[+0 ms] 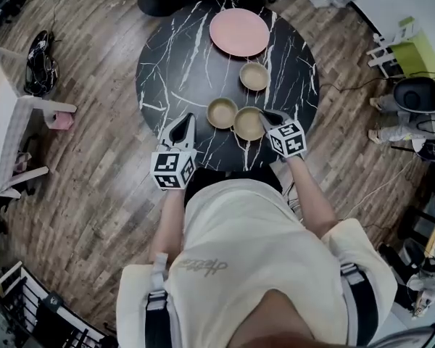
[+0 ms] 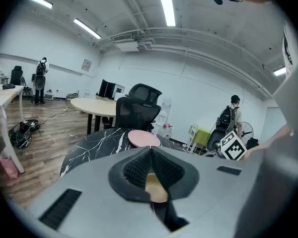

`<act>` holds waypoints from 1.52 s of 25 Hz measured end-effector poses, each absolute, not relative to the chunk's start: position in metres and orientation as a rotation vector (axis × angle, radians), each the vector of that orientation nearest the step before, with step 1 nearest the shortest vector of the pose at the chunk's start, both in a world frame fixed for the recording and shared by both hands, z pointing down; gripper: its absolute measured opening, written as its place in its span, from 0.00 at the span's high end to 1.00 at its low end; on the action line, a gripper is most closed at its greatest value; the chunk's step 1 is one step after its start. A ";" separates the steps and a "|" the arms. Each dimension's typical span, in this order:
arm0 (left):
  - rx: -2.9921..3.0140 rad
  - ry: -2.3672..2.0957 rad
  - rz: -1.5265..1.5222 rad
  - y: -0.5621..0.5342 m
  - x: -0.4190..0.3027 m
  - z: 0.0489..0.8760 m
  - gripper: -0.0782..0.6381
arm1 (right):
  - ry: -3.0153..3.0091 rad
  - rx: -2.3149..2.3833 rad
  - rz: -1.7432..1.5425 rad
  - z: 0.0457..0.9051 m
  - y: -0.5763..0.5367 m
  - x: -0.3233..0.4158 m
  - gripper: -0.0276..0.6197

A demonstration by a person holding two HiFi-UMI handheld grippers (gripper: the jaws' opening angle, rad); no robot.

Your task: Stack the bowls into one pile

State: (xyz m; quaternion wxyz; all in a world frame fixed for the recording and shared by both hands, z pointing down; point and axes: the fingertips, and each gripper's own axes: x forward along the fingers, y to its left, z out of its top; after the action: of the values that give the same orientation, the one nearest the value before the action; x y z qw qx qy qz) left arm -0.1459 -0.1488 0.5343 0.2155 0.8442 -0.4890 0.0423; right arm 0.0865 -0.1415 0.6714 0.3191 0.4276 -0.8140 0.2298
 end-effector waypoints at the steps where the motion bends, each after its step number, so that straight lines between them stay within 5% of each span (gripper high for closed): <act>1: 2.338 -1.355 0.120 -0.148 -0.149 0.536 0.86 | -2.146 1.118 0.599 0.671 -0.143 0.081 0.92; 38: 2.246 -1.226 0.130 -0.168 -0.173 0.564 0.86 | -2.130 0.936 0.626 0.722 -0.189 -0.010 0.92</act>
State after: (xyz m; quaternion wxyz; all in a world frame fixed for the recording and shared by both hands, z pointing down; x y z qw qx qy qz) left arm -0.1734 -0.1680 0.5640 0.2857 0.8401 -0.4585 0.0486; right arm -0.0099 -0.1890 0.7219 0.3581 0.3628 -0.8253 0.2428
